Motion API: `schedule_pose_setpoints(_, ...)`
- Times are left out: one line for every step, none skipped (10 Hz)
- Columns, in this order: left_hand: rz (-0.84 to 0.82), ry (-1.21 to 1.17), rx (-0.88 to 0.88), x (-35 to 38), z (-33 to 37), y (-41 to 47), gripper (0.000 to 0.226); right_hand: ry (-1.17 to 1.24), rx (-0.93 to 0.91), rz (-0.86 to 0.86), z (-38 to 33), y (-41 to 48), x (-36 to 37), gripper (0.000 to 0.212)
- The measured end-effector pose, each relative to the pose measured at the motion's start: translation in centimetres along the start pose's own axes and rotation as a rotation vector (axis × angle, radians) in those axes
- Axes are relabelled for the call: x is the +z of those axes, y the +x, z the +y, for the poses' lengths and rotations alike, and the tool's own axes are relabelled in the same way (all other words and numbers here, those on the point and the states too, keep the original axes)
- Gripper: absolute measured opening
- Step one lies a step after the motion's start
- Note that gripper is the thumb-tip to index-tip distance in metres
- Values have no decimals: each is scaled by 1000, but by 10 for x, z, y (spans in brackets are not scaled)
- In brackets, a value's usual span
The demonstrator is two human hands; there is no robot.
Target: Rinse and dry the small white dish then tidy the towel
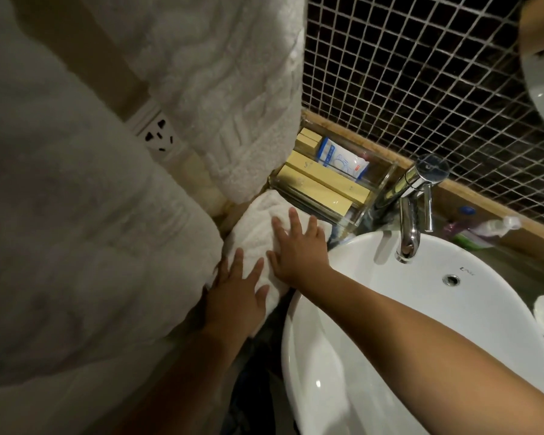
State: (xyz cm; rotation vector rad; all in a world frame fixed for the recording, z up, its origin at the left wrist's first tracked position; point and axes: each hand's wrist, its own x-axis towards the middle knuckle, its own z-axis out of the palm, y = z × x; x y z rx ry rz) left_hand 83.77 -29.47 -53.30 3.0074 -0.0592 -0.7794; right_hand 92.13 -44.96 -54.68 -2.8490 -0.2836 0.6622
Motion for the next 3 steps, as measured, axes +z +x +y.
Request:
schedule_pose_setpoints(-62,108,-55,-10,12,3,73,40,22,-1,-3,-4,-1,90)
schedule_pose_setpoints(-113,83,-87,-42,37,4,68,64,51,13,-5,-16,-21,91)
schedule_pose_setpoints(43,133,52,-67,54,-8,59,89,27,122,-3,-33,-45,72)
